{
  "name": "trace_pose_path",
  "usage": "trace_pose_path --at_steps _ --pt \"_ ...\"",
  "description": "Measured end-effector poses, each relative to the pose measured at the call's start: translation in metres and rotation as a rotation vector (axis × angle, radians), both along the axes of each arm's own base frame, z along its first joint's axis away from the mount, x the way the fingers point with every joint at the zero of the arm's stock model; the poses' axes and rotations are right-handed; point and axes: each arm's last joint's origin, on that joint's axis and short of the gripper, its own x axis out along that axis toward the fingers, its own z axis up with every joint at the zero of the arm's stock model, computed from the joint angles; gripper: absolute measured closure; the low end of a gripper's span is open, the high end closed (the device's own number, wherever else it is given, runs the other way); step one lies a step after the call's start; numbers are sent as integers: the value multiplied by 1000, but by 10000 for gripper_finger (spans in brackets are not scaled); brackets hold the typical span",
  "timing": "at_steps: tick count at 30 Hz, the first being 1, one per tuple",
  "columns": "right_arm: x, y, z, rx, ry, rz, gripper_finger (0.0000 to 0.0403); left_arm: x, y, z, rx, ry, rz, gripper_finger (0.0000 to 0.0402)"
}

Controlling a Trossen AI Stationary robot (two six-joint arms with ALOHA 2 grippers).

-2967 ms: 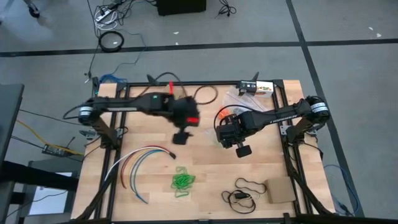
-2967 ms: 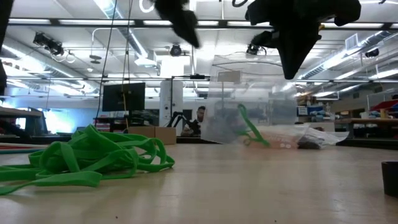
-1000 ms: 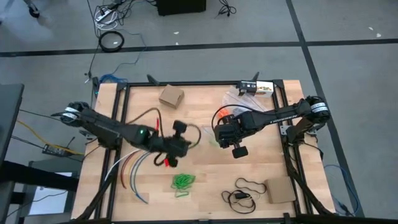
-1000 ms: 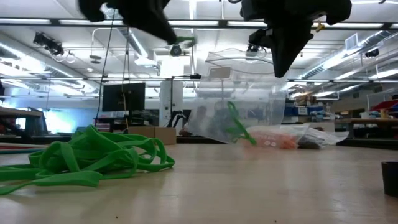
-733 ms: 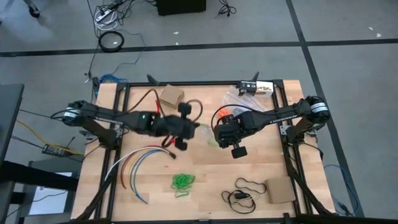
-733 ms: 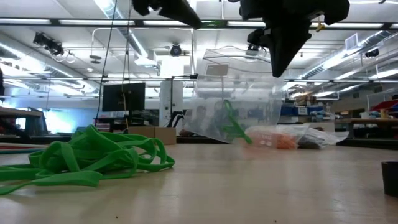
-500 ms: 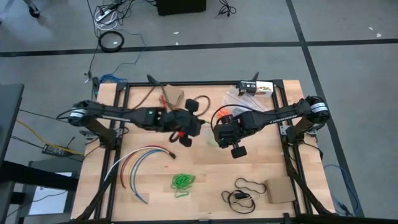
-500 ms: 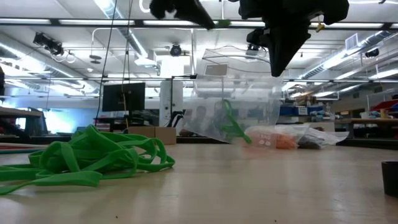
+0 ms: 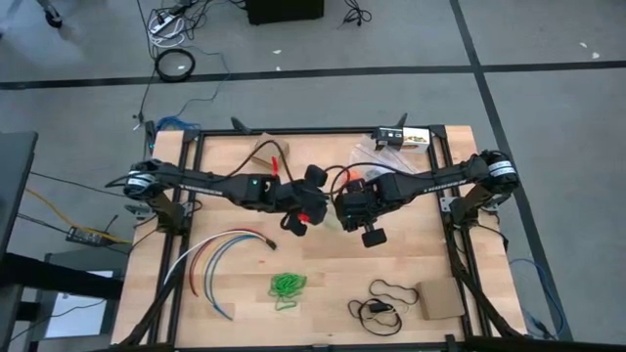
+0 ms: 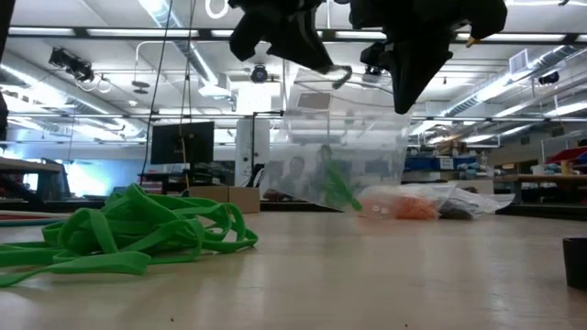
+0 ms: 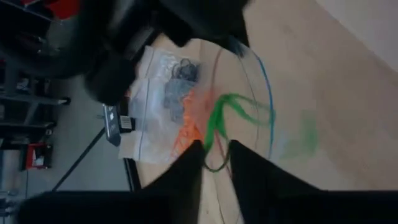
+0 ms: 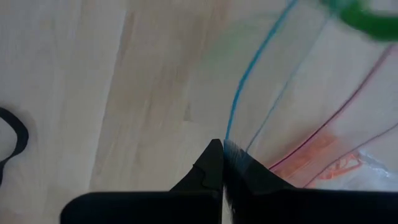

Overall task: Sort rubber bands
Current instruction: Put the green rubber band into the transparent zip bag

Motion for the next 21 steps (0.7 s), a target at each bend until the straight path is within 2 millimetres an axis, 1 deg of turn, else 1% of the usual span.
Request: trace_pose_path --at_steps 3,6,8,10,12,16,19,21 --pt "0 -1 0 -1 -2 4 403 0 1 0 2 5 8 258" --pt "1 -1 0 -2 -3 2 403 1 1 6 -27 -23 36 203" --pt "1 -1 0 -2 -3 3 403 0 1 10 -46 -17 51 174" --pt "1 -1 0 -2 -3 3 403 -3 1 15 -60 14 67 154" --pt "0 -1 0 -2 -2 3 403 -8 1 22 -97 53 101 145" --pt "0 -1 0 -2 -2 3 403 -31 -2 27 -242 197 166 150" --pt "0 -1 0 -2 -1 3 403 -49 -17 28 -320 260 212 164" --pt "0 -2 0 -5 -2 3 403 -60 -36 24 -345 271 199 175"
